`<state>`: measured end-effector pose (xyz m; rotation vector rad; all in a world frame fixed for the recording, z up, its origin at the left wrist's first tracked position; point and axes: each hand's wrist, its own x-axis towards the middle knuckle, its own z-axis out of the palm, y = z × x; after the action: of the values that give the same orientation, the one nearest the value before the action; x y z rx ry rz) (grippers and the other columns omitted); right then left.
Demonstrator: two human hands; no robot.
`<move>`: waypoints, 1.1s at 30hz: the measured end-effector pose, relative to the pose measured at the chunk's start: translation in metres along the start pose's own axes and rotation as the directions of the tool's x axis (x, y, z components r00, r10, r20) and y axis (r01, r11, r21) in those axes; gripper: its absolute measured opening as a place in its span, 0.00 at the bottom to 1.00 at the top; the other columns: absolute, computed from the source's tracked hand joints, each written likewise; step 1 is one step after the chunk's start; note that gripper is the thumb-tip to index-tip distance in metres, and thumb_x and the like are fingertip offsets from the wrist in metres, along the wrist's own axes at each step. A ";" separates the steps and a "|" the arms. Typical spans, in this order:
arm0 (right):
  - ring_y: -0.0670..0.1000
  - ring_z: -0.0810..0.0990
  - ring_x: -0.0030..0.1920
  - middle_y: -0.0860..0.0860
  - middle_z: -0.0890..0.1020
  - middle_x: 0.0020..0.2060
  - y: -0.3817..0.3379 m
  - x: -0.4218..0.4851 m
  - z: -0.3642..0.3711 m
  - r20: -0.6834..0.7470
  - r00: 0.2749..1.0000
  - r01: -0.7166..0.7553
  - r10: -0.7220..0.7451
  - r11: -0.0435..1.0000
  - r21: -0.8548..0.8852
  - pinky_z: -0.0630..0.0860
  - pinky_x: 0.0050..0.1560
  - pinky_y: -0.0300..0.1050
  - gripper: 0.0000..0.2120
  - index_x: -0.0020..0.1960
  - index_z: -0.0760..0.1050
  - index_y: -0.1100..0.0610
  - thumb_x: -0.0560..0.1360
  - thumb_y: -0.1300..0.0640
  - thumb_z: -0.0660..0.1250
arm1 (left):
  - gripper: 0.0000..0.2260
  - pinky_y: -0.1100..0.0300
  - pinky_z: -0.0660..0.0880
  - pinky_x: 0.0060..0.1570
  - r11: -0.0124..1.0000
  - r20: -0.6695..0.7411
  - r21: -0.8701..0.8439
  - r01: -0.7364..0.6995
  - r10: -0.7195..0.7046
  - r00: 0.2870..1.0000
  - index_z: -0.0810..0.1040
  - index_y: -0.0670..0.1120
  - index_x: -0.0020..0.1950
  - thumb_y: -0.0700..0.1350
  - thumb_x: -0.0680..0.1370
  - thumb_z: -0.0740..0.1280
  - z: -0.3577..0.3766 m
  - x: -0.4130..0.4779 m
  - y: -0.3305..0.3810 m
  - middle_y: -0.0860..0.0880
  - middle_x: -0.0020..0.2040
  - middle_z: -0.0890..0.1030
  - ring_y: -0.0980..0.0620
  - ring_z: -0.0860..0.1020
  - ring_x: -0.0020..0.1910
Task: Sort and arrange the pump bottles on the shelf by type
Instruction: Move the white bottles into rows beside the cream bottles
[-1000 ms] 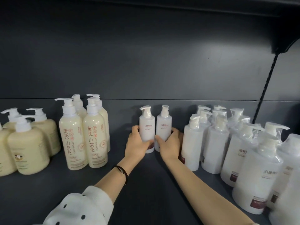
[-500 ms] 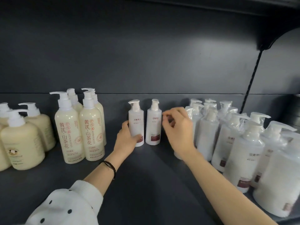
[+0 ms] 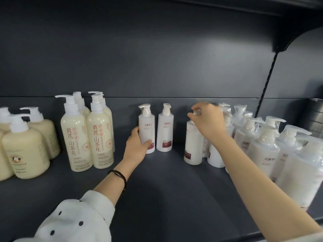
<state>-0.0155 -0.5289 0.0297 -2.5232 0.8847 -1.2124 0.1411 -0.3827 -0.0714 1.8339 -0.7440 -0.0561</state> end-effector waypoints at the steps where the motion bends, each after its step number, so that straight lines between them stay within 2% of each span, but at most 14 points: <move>1: 0.47 0.76 0.44 0.51 0.83 0.48 0.000 0.002 0.003 0.020 1.000 0.018 -0.020 0.998 0.057 0.70 0.45 0.40 0.12 0.57 0.79 0.58 0.76 0.56 0.68 | 0.30 0.49 0.70 0.66 1.000 0.003 0.003 -0.002 0.002 1.000 0.61 0.45 0.74 0.42 0.75 0.70 0.000 0.000 -0.001 0.45 0.69 0.72 0.45 0.72 0.66; 3: 0.45 0.76 0.44 0.51 0.83 0.48 0.002 0.004 0.011 0.035 0.998 0.052 -0.059 0.984 0.172 0.73 0.49 0.37 0.11 0.57 0.80 0.58 0.75 0.59 0.68 | 0.30 0.49 0.70 0.66 1.000 0.007 0.007 -0.005 0.005 1.000 0.60 0.46 0.74 0.42 0.75 0.70 -0.001 0.001 -0.002 0.45 0.69 0.72 0.45 0.72 0.66; 6: 0.43 0.77 0.45 0.49 0.83 0.50 0.004 0.004 0.017 0.063 0.995 0.045 -0.071 0.936 0.349 0.70 0.47 0.25 0.11 0.57 0.80 0.56 0.76 0.63 0.66 | 0.31 0.48 0.69 0.66 1.000 0.009 0.024 0.000 0.000 1.000 0.60 0.46 0.75 0.42 0.75 0.70 -0.001 0.002 -0.003 0.45 0.69 0.71 0.45 0.71 0.67; 8: 0.45 0.78 0.50 0.46 0.81 0.51 0.004 -0.003 0.022 0.086 0.996 -0.009 -0.033 0.898 0.441 0.73 0.53 0.31 0.13 0.60 0.77 0.55 0.76 0.62 0.66 | 0.31 0.47 0.69 0.67 0.999 0.006 0.038 0.004 -0.005 1.000 0.59 0.46 0.75 0.42 0.75 0.70 0.000 0.003 -0.003 0.44 0.70 0.71 0.45 0.71 0.67; 11: 0.47 0.74 0.57 0.46 0.74 0.58 0.006 -0.023 0.040 0.034 0.983 -0.169 0.180 0.823 0.543 0.71 0.61 0.40 0.27 0.68 0.68 0.55 0.72 0.56 0.73 | 0.31 0.46 0.69 0.67 0.999 0.000 0.046 0.002 -0.002 1.000 0.59 0.46 0.75 0.42 0.75 0.70 0.000 0.003 -0.005 0.44 0.70 0.71 0.44 0.71 0.67; 13: 0.49 0.73 0.59 0.49 0.72 0.60 0.011 -0.039 0.053 0.021 0.961 -0.243 0.276 0.803 0.544 0.72 0.62 0.46 0.34 0.67 0.65 0.55 0.67 0.51 0.77 | 0.30 0.45 0.70 0.66 0.998 -0.013 0.057 0.001 0.000 1.000 0.60 0.46 0.75 0.42 0.76 0.69 0.001 0.003 -0.005 0.44 0.70 0.71 0.44 0.72 0.67; 15: 0.50 0.73 0.59 0.49 0.72 0.60 0.014 -0.055 0.063 0.073 0.959 -0.273 0.274 0.824 0.497 0.73 0.61 0.49 0.37 0.67 0.64 0.53 0.65 0.50 0.78 | 0.29 0.45 0.70 0.66 0.997 -0.030 0.070 -0.006 0.008 1.000 0.60 0.46 0.75 0.41 0.76 0.68 0.002 0.003 -0.006 0.44 0.69 0.71 0.44 0.72 0.66; 18: 0.50 0.74 0.61 0.47 0.73 0.61 0.018 -0.067 0.072 0.095 0.961 -0.277 0.261 0.878 0.391 0.75 0.58 0.51 0.34 0.69 0.62 0.50 0.69 0.55 0.75 | 0.28 0.45 0.70 0.66 0.997 -0.041 0.075 -0.019 0.023 0.999 0.60 0.46 0.75 0.40 0.77 0.67 0.004 0.003 -0.008 0.44 0.69 0.71 0.44 0.72 0.67; 20: 0.51 0.72 0.65 0.49 0.72 0.65 0.020 -0.066 0.077 0.084 0.956 -0.293 0.282 0.890 0.348 0.73 0.59 0.52 0.33 0.71 0.60 0.50 0.71 0.57 0.72 | 0.28 0.46 0.70 0.66 0.997 -0.047 0.078 -0.030 0.034 0.998 0.60 0.46 0.75 0.40 0.77 0.67 0.004 0.003 -0.009 0.44 0.69 0.71 0.45 0.72 0.67; 23: 0.53 0.70 0.67 0.51 0.72 0.66 0.020 -0.055 0.086 0.078 0.959 -0.281 0.273 0.877 0.390 0.69 0.65 0.49 0.33 0.73 0.59 0.53 0.73 0.62 0.69 | 0.28 0.45 0.70 0.66 0.996 -0.051 0.081 -0.039 0.043 0.998 0.60 0.45 0.75 0.40 0.77 0.67 0.005 0.003 -0.009 0.44 0.69 0.71 0.45 0.71 0.67; 25: 0.53 0.71 0.66 0.52 0.73 0.65 0.018 -0.050 0.094 0.092 0.964 -0.265 0.249 0.875 0.406 0.67 0.64 0.44 0.31 0.72 0.60 0.55 0.73 0.66 0.67 | 0.28 0.45 0.70 0.66 0.996 -0.050 0.084 -0.040 0.045 0.998 0.60 0.45 0.75 0.40 0.77 0.67 0.006 0.003 -0.010 0.44 0.70 0.71 0.45 0.71 0.68; 27: 0.53 0.71 0.67 0.53 0.72 0.66 0.017 -0.045 0.100 0.122 0.961 -0.277 0.249 0.866 0.417 0.67 0.64 0.45 0.31 0.73 0.58 0.55 0.75 0.67 0.65 | 0.28 0.45 0.70 0.66 0.996 -0.049 0.086 -0.038 0.042 0.998 0.60 0.45 0.75 0.40 0.77 0.67 0.006 0.005 -0.011 0.44 0.70 0.71 0.45 0.71 0.67; 31: 0.54 0.66 0.72 0.53 0.66 0.73 0.019 -0.036 0.107 0.200 0.942 -0.330 0.268 0.847 0.417 0.63 0.70 0.48 0.36 0.79 0.46 0.55 0.78 0.65 0.62 | 0.29 0.45 0.70 0.66 0.995 -0.044 0.091 -0.041 0.045 0.998 0.59 0.46 0.75 0.41 0.77 0.67 0.007 0.007 -0.014 0.45 0.70 0.70 0.46 0.71 0.68; 33: 0.53 0.66 0.72 0.53 0.65 0.74 0.022 -0.033 0.110 0.230 0.938 -0.338 0.259 0.832 0.440 0.62 0.71 0.49 0.36 0.79 0.45 0.54 0.78 0.65 0.61 | 0.29 0.45 0.70 0.66 0.994 -0.053 0.097 -0.056 0.062 0.997 0.60 0.46 0.75 0.40 0.77 0.67 0.008 0.008 -0.015 0.45 0.70 0.70 0.46 0.71 0.68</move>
<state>0.0433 -0.5348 -0.0717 -1.9688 0.7890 -0.9630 0.1511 -0.3902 -0.0849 1.8952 -0.7725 0.0704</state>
